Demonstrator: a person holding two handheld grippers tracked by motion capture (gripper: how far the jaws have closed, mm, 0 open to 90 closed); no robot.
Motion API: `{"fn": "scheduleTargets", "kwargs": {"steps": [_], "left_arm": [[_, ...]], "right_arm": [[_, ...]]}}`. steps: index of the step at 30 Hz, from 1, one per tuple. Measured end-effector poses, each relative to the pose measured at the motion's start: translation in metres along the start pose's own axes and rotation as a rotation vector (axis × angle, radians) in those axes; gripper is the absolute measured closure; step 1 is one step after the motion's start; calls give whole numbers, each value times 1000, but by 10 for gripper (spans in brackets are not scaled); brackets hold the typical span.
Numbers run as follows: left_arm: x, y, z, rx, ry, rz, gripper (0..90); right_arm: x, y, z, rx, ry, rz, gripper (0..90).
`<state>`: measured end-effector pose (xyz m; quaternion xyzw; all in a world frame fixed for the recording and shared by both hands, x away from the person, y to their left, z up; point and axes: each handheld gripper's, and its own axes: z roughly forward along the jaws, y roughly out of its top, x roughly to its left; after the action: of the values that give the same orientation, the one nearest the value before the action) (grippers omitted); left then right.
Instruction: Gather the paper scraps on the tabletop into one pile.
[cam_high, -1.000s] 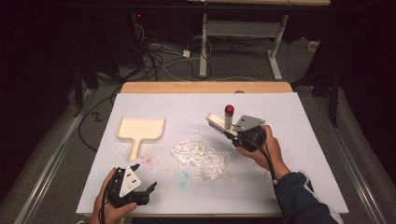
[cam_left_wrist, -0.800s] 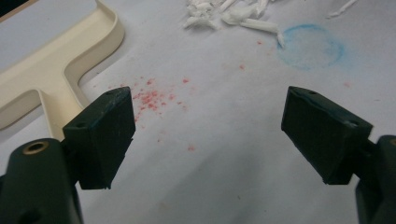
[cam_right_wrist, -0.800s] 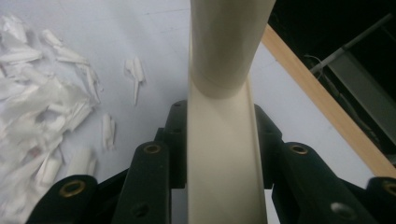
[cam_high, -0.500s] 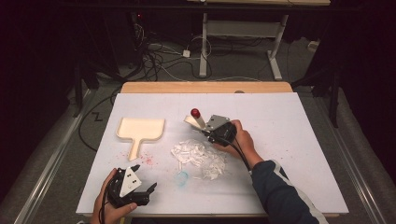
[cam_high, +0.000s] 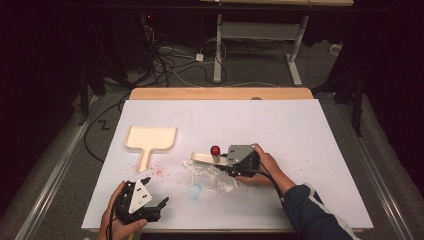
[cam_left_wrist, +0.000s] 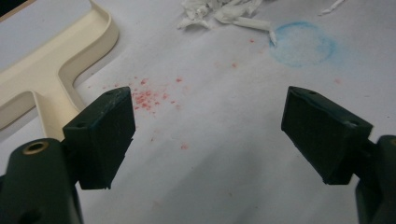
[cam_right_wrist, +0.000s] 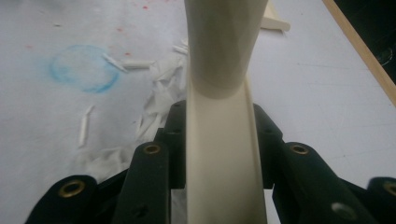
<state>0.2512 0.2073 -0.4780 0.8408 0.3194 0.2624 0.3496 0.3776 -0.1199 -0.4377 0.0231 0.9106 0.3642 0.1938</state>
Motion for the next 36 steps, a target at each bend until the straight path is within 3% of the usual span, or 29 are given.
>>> {"fn": "scheduleTargets", "kwargs": {"steps": [5,9,13,17,19,22,24,25,27,30,32,35,36], "left_arm": [[-1,2,1,-4,-5,-6,166],[-1,4,1,-11,-8,-5,166],[1,3,3,-8,-12,-16,167],[1,3,4,2,-18,-21,167],[1,3,4,-2,-13,-7,167],[1,3,4,1,-17,-8,167],[0,2,4,8,-22,-18,167],[0,2,4,3,-20,-7,167],[0,1,4,4,-19,-5,167],[-1,0,2,8,-29,-20,167],[-1,0,1,-1,-26,-8,166],[-2,0,0,0,-25,-4,167],[-3,0,0,0,-27,-8,167]], "right_arm": [[-2,0,-21,-19,-62,64,681],[-8,2,-23,-15,-104,86,681],[-21,13,-8,2,-161,76,681],[-25,22,5,-10,-169,70,681],[-25,32,22,-22,-144,45,681],[-23,39,34,-28,-117,31,681],[-16,47,50,-18,-83,-21,681],[-16,47,50,-18,-83,-21,681],[-11,50,57,-4,-39,-37,682],[-7,48,56,19,72,-85,679],[-7,46,54,25,83,-92,679],[-5,34,37,-4,152,-101,678],[-5,34,37,-4,152,-101,678]]}}
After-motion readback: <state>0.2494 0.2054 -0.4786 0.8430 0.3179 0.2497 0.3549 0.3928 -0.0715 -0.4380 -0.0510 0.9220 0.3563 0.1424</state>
